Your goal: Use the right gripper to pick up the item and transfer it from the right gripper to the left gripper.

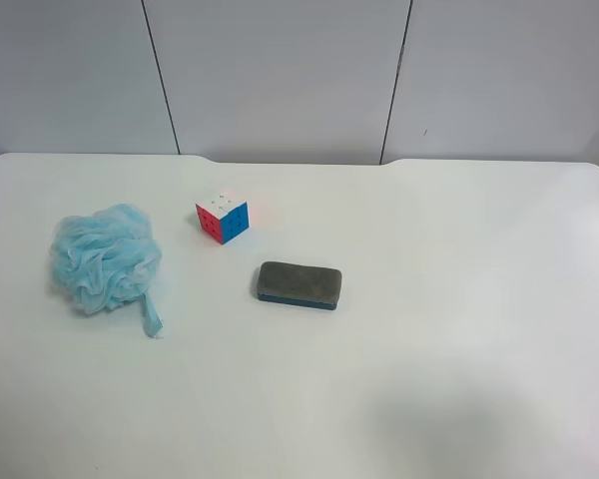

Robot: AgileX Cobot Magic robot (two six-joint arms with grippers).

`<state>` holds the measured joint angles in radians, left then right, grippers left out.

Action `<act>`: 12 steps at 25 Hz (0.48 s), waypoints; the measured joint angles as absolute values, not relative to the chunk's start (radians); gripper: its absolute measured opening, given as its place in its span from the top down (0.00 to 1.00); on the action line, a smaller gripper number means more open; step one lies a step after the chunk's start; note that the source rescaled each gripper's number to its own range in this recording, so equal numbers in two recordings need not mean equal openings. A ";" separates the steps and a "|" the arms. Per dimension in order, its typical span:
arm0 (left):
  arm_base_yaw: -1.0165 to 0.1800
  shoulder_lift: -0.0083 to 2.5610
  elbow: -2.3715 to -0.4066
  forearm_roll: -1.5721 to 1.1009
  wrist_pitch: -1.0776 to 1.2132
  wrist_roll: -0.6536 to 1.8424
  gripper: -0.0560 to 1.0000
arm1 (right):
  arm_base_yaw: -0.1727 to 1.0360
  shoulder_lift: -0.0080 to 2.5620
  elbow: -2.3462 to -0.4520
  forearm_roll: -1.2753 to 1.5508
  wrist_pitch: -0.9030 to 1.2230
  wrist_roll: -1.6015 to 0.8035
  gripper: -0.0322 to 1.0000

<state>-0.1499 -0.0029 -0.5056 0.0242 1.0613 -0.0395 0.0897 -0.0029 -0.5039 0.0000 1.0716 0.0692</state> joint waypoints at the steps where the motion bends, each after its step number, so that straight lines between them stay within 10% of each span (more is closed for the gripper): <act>1: -0.150 -0.003 -0.506 0.024 1.061 -0.037 0.00 | 0.090 -0.003 -0.504 0.000 1.072 0.069 0.00; 12: 0.005 -0.003 -0.506 0.023 1.061 -0.037 0.00 | 0.024 -0.003 -0.504 0.000 1.072 0.069 0.00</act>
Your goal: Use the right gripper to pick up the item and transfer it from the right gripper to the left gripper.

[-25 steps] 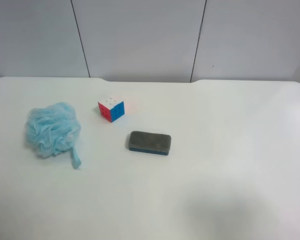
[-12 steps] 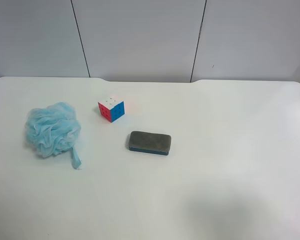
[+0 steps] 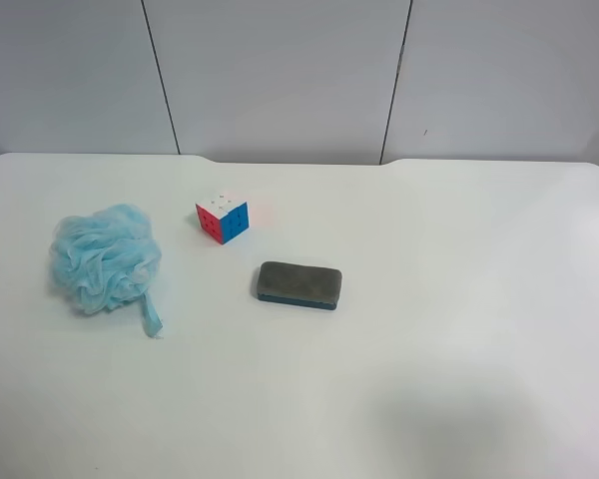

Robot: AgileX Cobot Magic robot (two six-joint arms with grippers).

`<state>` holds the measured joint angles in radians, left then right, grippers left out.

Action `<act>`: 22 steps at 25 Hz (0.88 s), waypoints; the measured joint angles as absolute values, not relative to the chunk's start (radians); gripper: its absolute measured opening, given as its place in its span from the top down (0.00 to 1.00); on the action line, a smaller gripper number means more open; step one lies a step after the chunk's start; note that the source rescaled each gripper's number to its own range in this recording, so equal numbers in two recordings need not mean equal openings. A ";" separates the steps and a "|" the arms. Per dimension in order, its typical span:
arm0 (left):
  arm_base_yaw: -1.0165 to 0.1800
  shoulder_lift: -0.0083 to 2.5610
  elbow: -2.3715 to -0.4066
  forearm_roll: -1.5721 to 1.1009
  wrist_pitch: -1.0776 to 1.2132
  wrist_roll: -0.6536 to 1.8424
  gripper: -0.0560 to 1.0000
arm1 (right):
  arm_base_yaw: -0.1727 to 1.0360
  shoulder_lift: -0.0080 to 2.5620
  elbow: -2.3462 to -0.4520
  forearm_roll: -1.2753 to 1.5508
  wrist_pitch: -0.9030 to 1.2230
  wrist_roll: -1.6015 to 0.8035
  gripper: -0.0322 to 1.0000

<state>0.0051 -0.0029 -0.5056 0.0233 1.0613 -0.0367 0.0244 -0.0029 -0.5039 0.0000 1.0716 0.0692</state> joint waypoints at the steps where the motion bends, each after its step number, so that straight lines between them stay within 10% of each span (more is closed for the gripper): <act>1: 0.012 -0.003 -0.506 0.023 1.061 -0.037 0.00 | 0.024 -0.003 -0.504 0.000 1.072 0.069 0.00; 22: 0.017 -0.003 -0.506 0.023 1.061 -0.037 0.00 | 0.024 -0.003 -0.504 0.000 1.072 0.069 0.00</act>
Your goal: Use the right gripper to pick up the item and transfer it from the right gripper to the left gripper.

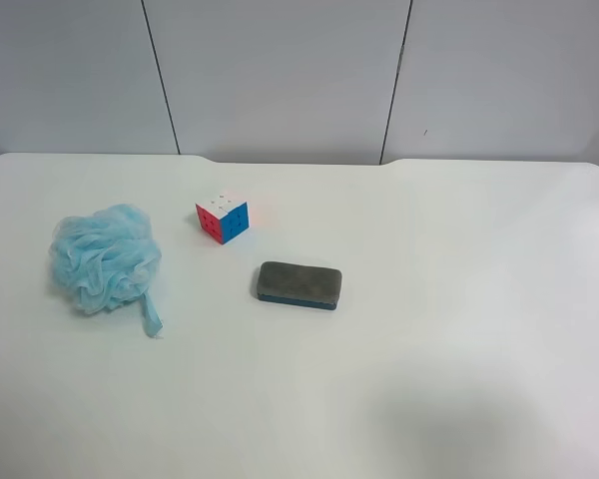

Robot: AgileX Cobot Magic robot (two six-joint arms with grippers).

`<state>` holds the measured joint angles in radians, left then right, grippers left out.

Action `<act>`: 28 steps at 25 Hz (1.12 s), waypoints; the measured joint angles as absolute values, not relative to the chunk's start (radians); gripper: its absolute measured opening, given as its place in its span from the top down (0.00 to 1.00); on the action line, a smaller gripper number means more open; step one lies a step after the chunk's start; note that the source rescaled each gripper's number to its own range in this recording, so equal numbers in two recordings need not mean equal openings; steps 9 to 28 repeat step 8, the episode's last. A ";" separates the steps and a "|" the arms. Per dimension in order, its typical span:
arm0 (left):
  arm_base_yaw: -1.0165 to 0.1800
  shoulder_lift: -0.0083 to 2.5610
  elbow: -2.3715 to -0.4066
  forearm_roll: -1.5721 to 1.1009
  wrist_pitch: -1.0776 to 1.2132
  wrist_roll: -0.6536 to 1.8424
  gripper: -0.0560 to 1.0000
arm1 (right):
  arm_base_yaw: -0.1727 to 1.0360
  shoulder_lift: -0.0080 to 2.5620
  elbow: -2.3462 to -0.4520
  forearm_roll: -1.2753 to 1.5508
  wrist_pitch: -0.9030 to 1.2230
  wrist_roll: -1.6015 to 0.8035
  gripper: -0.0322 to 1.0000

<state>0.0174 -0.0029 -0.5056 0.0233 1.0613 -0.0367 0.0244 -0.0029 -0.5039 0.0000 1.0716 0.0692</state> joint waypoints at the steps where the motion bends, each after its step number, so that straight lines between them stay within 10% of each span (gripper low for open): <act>1: 0.017 -0.003 -0.506 0.023 1.061 -0.037 0.00 | 0.024 -0.003 -0.504 0.000 1.072 0.069 0.00; 28: 0.017 -0.003 -0.506 0.023 1.061 -0.037 0.00 | 0.024 -0.003 -0.504 0.000 1.072 0.069 0.00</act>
